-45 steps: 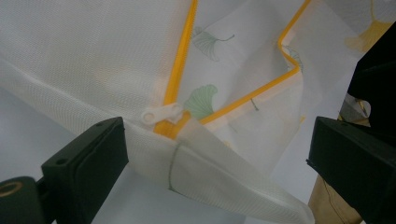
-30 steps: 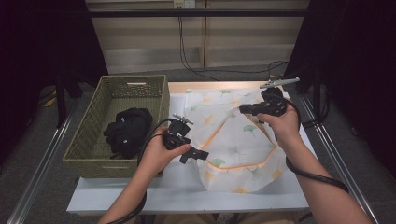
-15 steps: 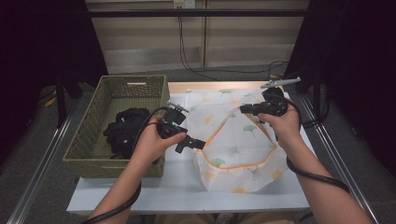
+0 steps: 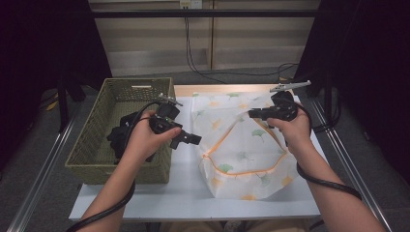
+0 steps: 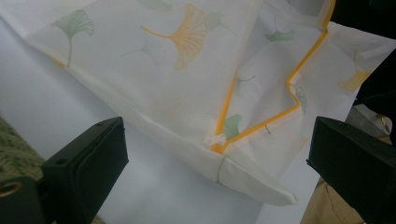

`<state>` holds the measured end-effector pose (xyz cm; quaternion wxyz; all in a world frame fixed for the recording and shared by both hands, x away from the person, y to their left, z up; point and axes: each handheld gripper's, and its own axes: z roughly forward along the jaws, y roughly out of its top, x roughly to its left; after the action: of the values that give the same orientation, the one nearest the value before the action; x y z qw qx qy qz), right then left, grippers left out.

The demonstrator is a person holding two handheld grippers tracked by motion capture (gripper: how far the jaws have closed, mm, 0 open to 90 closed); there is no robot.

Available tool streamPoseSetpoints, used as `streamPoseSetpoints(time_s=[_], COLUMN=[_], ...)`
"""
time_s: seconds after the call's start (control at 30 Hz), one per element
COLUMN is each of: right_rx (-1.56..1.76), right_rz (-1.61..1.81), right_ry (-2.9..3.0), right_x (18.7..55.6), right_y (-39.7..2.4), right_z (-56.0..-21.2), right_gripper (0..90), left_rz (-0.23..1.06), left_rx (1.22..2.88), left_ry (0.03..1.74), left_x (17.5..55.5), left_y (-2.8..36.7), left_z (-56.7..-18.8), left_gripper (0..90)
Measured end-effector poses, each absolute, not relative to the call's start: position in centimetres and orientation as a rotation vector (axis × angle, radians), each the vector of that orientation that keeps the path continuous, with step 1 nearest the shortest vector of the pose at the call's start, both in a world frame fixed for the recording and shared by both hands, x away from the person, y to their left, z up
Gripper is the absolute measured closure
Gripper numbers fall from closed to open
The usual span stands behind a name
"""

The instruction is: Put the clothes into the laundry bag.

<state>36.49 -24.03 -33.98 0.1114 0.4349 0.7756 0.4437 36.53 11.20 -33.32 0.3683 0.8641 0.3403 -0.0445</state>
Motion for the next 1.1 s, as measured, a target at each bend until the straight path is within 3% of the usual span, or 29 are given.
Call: streamPoseSetpoints(time_s=[0.6,1.1], right_rx=[1.275,1.268], right_rz=[1.287,1.273], right_ry=[2.280,2.290], right_x=[36.4,36.4], right_y=[-24.1,-23.8], right_z=[-34.0,-34.3], right_gripper=[90.0,90.0], left_rz=[-0.047,0.040], left_rx=[2.119,2.163], left_ry=[1.060,1.166], left_x=[37.8,38.9], left_y=[16.9,20.9], left_z=[-33.0,-34.8], left_gripper=[3.5,4.4])
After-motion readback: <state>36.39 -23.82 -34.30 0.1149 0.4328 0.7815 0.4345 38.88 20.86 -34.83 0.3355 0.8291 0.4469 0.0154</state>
